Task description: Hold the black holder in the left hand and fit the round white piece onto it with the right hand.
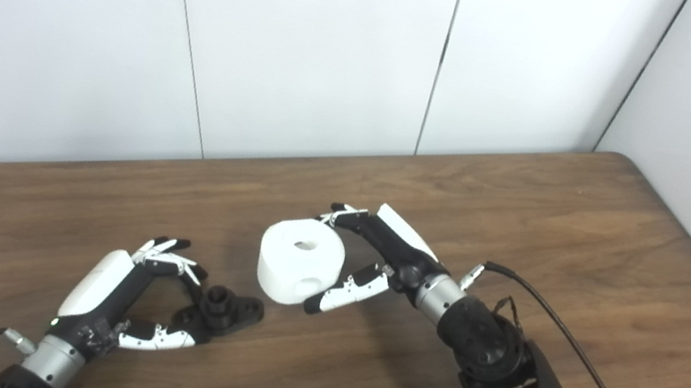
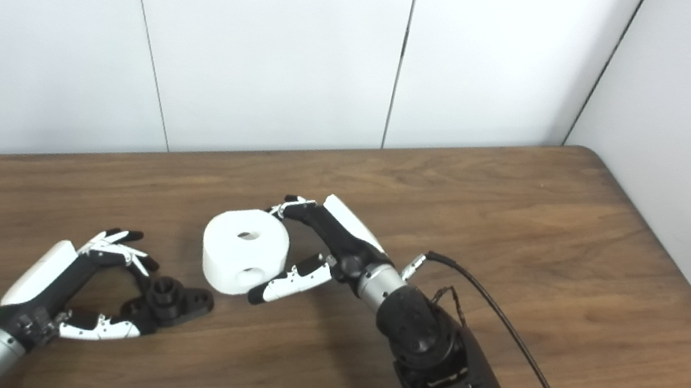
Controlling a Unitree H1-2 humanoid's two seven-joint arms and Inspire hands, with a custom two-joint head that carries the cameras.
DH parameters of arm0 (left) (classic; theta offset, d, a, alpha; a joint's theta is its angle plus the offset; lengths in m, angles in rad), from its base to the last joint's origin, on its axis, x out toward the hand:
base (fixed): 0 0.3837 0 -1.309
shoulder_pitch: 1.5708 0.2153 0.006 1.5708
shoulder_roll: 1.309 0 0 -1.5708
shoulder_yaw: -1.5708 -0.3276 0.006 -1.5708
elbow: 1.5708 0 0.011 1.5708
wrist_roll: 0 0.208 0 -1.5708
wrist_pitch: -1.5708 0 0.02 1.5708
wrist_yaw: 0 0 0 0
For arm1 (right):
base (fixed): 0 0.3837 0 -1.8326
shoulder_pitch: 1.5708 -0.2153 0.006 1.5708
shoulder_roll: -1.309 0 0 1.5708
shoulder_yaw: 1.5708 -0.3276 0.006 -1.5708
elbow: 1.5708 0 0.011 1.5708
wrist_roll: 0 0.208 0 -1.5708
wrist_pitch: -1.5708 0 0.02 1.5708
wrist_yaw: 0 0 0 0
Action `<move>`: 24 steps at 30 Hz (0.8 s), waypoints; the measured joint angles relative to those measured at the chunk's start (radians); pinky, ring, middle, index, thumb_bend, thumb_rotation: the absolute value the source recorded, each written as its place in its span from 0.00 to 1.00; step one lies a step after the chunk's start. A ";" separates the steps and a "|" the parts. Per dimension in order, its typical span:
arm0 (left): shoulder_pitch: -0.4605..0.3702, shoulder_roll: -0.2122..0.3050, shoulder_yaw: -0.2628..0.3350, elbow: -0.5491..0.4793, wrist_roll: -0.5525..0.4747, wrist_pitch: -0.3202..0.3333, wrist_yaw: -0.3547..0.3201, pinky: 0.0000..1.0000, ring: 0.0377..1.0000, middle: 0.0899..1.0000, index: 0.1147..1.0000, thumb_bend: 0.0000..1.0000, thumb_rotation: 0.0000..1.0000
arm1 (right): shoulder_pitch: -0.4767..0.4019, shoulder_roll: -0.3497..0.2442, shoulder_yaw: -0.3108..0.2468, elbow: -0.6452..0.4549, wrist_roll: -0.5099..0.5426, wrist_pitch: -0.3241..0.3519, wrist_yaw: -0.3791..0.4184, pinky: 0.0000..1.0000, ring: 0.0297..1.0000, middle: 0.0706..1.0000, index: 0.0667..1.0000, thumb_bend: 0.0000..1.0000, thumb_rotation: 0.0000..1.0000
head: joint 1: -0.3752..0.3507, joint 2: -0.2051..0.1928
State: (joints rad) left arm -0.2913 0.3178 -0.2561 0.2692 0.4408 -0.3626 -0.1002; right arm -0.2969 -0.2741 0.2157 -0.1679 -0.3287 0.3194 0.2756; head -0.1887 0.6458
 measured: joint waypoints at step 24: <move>-0.030 -0.022 -0.033 0.028 0.038 -0.002 0.028 1.00 0.93 0.69 0.41 0.52 0.05 | -0.049 0.060 0.029 0.000 0.006 -0.003 0.034 1.00 0.96 0.77 0.44 0.52 0.15 | 0.071 -0.003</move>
State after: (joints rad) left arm -0.3212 0.2960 -0.2891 0.2973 0.4787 -0.3642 -0.0722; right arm -0.3456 -0.2143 0.2451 -0.1678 -0.3231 0.3162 0.3098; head -0.1181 0.6428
